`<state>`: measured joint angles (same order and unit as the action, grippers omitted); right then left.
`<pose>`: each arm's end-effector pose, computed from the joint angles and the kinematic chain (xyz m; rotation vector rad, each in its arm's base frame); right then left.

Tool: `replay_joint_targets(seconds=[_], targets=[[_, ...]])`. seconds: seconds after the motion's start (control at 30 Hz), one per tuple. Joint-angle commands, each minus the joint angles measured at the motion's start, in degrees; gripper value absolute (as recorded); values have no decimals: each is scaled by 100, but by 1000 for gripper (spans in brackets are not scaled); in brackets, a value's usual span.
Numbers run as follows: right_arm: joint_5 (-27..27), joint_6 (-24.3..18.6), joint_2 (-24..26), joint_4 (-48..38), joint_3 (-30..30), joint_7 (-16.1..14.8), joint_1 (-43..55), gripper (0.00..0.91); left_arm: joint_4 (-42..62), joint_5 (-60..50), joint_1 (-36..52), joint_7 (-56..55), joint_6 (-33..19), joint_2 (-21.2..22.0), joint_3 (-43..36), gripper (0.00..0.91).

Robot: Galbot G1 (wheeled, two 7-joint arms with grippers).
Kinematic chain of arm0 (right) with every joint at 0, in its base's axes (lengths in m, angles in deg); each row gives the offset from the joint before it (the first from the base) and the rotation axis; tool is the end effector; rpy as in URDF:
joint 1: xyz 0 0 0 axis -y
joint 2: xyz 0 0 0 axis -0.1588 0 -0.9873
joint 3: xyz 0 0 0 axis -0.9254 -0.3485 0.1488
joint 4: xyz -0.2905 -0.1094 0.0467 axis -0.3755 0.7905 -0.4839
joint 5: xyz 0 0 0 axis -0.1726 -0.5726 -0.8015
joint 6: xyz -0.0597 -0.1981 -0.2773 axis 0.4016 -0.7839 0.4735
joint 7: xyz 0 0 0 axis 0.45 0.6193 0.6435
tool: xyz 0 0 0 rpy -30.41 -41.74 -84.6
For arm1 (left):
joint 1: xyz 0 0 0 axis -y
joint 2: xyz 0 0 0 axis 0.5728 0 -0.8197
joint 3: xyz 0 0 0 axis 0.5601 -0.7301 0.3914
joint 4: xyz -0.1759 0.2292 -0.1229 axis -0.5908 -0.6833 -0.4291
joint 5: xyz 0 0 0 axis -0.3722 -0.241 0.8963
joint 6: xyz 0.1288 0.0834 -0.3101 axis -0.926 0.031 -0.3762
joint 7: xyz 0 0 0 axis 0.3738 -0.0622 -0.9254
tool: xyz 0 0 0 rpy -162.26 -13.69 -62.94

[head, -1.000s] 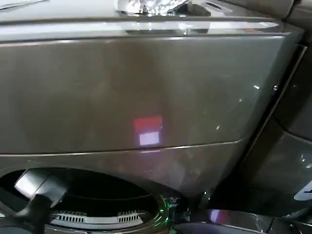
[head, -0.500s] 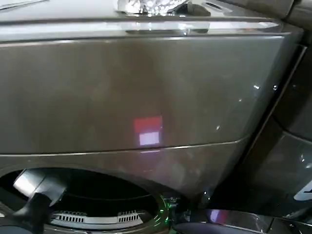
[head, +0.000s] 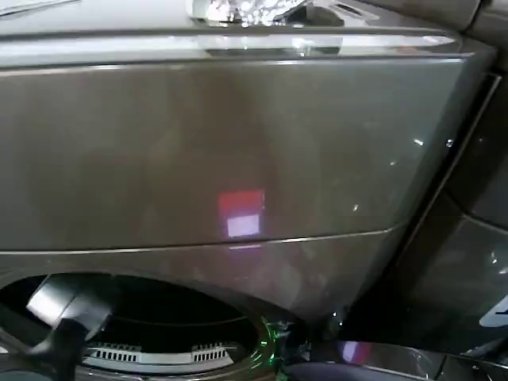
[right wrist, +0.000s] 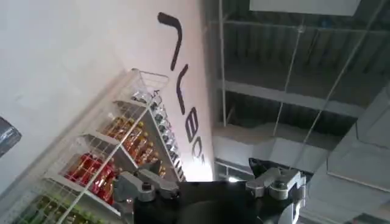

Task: Grasp the clothes from the dryer.

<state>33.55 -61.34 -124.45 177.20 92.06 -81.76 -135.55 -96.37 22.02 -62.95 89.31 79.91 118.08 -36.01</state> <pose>-0.1450 -0.3710 0.1333 1.5314 2.1246 -1.0964 0.6105 0.0814 -0.1897 -1.0623 -1.9209 -1.0352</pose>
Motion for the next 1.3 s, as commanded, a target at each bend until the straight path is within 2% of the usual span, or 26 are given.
replay_joint_targets(seconds=[0.03, 0.27, 0.6, 0.8, 1.0, 1.3], targets=[[5, -7, -25, 12, -2, 0, -1, 907, -968, 650, -739, -1089, 77, -66, 1249, 0], [11, -3, -15, 20, 18, 2, -19, 907, -2017, 1292, -1523, -1961, 42, -136, 1891, 0], [18, -3, -8, 21, 7, -1, -17, 907, -2724, 2230, -2126, -3663, -229, 30, 2167, 0], [27, -7, 2, 8, -12, 0, 6, 907, -2757, 2612, -2233, -4859, -661, 181, 2279, 0], [19, -14, 1, 12, -82, 3, 94, 907, -3290, 3354, -2581, -5744, -1035, 277, 2362, 0], [-11, -2, 29, 18, -144, 83, 146, 907, -3694, 3361, -2884, -6763, -1538, 496, 2520, 0]])
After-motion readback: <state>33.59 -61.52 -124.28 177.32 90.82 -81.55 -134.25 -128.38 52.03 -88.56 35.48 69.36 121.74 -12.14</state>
